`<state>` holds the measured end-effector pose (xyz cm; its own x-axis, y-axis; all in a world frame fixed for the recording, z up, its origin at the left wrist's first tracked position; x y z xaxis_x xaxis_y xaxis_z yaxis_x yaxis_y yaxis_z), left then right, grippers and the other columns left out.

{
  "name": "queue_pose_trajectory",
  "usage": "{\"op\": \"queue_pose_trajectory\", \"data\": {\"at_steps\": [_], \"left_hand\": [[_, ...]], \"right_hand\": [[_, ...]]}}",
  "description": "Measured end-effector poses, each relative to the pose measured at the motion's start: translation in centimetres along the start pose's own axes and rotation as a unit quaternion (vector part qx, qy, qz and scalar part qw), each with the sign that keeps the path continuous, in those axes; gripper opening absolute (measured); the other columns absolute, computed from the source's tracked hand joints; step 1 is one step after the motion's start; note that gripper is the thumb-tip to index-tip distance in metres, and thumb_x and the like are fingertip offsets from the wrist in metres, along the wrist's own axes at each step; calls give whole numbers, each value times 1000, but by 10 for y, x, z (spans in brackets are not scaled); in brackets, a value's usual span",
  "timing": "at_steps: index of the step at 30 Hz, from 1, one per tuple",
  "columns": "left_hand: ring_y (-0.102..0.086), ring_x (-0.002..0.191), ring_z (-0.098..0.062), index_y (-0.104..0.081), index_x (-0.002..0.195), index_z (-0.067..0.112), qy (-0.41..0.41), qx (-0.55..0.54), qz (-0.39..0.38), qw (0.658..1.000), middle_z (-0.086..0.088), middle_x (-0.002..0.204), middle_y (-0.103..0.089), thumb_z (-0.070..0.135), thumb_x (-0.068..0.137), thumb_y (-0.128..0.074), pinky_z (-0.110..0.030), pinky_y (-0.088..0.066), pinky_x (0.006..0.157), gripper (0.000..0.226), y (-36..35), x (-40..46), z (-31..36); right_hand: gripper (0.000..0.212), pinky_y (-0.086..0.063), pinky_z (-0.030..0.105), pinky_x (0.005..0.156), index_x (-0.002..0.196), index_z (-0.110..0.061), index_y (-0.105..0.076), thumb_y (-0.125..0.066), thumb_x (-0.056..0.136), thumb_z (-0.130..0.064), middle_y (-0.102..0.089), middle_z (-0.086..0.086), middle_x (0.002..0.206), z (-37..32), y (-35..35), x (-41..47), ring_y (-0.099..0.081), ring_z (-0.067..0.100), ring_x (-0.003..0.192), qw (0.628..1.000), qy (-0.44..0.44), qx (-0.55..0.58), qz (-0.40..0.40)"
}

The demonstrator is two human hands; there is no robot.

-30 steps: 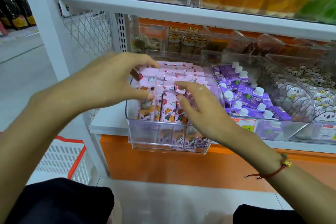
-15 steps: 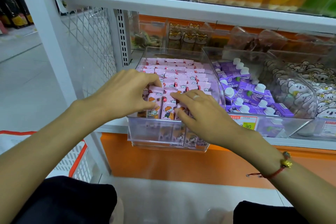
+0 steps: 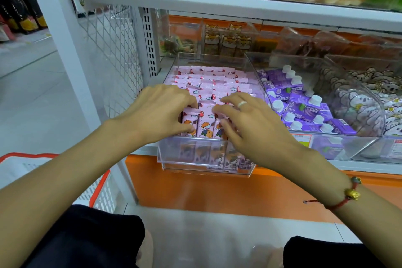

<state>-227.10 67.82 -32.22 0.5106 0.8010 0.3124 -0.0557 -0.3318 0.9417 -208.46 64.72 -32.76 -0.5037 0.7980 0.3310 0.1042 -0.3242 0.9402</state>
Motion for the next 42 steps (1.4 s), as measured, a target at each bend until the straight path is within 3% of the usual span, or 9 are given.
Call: {"op": "queue_pose_trajectory", "data": {"at_steps": [4, 8, 13, 17, 24, 32, 36, 38, 42], "left_hand": [[-54, 113, -15, -57, 126, 30, 6, -27, 24, 999, 11, 123, -62, 69, 81, -49, -31, -40, 88, 59, 9, -2, 0], [-56, 111, -20, -59, 124, 24, 57, -98, 88, 990, 5, 123, -63, 39, 93, -55, -32, -42, 81, 34, 15, 16, -16], [-55, 120, -22, -53, 133, 18, 79, -101, -18, 992, -3, 134, -57, 15, 99, -48, -39, -46, 95, 35, 2, 95, -30], [-52, 119, -30, -47, 137, 14, 108, -112, -89, 984, -13, 136, -52, 17, 101, -39, -37, -43, 94, 37, -11, 137, -33], [-56, 114, -30, -60, 124, 15, 172, -145, -94, 970, -12, 127, -57, 13, 97, -48, -37, -47, 95, 30, -38, 163, -41], [-61, 100, -30, -68, 102, 11, 231, -128, 0, 964, -9, 99, -63, 23, 93, -55, -35, -49, 83, 20, -53, 177, -51], [-59, 92, -22, -57, 109, 8, 315, -326, 72, 888, -6, 99, -55, 19, 99, -45, -26, -50, 76, 19, -49, 181, -52], [-58, 102, -23, -52, 119, 8, 363, -463, 123, 800, -9, 113, -56, 20, 101, -44, -31, -52, 88, 23, -41, 179, -52], [-60, 103, -23, -54, 117, 5, 397, -631, 208, 633, -14, 112, -59, 11, 101, -40, -29, -55, 80, 21, -22, 155, -47]], "right_hand": [[25, -42, 37, 83, 113, -12, -67, -56, 92, -20, -60, 11, 121, 28, 16, -14, -52, 32, 114, 996, -60, 19, 70], [39, -47, 38, 69, 130, -20, -49, -52, 92, -30, -53, 1, 125, 51, 13, -25, -57, 27, 104, 982, -158, 63, 86], [44, -51, 45, 72, 133, -24, -43, -47, 92, -39, -52, -3, 121, 54, 4, -27, -63, 24, 90, 972, -188, 123, 73], [44, -52, 45, 71, 127, -29, -47, -46, 86, -43, -53, -6, 113, 57, 4, -25, -62, 21, 87, 963, -202, 163, 74], [46, -52, 45, 72, 125, -32, -47, -44, 82, -46, -51, -11, 111, 58, 3, -25, -60, 16, 85, 953, -208, 205, 83], [45, -52, 45, 71, 126, -34, -46, -45, 82, -46, -50, -12, 111, 57, 2, -26, -60, 16, 79, 949, -210, 216, 88], [46, -52, 44, 71, 126, -34, -47, -44, 82, -47, -50, -14, 112, 58, 1, -26, -59, 12, 84, 948, -212, 220, 88], [47, -52, 44, 72, 126, -34, -47, -44, 82, -48, -50, -14, 114, 58, 1, -26, -59, 11, 88, 947, -213, 222, 88], [40, -52, 43, 74, 123, -34, -48, -47, 86, -48, -53, -13, 114, 60, 1, -25, -59, 12, 90, 949, -210, 214, 99]]}}
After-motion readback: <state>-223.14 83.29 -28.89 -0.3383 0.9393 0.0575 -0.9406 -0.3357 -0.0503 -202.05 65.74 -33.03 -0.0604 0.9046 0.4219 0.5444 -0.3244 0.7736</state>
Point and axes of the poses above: each hand's wrist, its own x-axis towards the middle knuckle, its own y-axis out of the back of the hand, z = x × y, the point moved 2 cm from there along x, towards the middle knuckle
